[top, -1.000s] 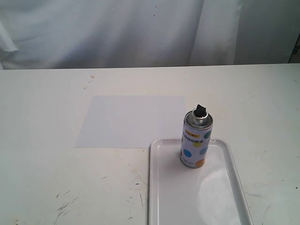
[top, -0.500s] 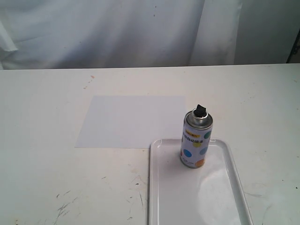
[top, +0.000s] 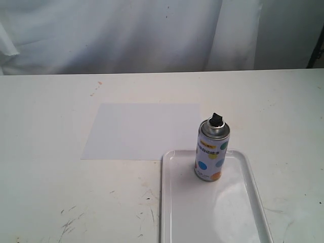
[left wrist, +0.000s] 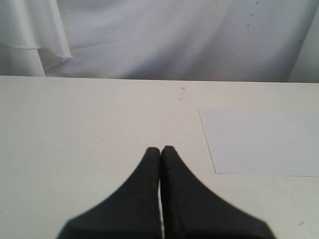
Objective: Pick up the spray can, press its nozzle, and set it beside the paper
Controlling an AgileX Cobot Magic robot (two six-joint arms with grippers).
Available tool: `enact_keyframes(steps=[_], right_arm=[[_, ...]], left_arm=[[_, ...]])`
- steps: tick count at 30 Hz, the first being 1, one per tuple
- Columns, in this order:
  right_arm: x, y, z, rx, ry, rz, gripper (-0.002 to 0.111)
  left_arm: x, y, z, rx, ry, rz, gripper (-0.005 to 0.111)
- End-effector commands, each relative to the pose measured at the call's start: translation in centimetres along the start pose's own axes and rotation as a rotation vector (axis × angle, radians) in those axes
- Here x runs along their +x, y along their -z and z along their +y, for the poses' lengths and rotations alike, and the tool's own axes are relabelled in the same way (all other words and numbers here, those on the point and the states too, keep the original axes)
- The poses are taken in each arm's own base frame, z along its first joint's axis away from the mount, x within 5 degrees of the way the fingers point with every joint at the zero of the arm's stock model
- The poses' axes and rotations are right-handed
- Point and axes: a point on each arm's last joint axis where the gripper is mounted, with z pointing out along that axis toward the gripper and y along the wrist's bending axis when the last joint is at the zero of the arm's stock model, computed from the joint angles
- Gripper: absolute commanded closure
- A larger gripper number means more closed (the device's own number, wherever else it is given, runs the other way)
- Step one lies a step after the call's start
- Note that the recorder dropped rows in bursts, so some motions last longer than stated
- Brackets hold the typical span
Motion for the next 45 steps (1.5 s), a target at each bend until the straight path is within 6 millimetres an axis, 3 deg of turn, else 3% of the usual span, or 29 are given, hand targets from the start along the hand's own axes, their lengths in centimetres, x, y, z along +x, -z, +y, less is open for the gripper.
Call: enact_keyframes(steps=[1,45], right_arm=[[0.14,0.00,-0.09,0.012,0.035,0.004,0.108],[0.29,0.07,0.03,-0.008,0.045,0.015,0.108]], left_arm=[[0.07,-0.01,0.02,-0.002,-0.001,-0.007,0.107],[0.07,-0.01,0.02,-0.002,-0.001,-0.007,0.107]])
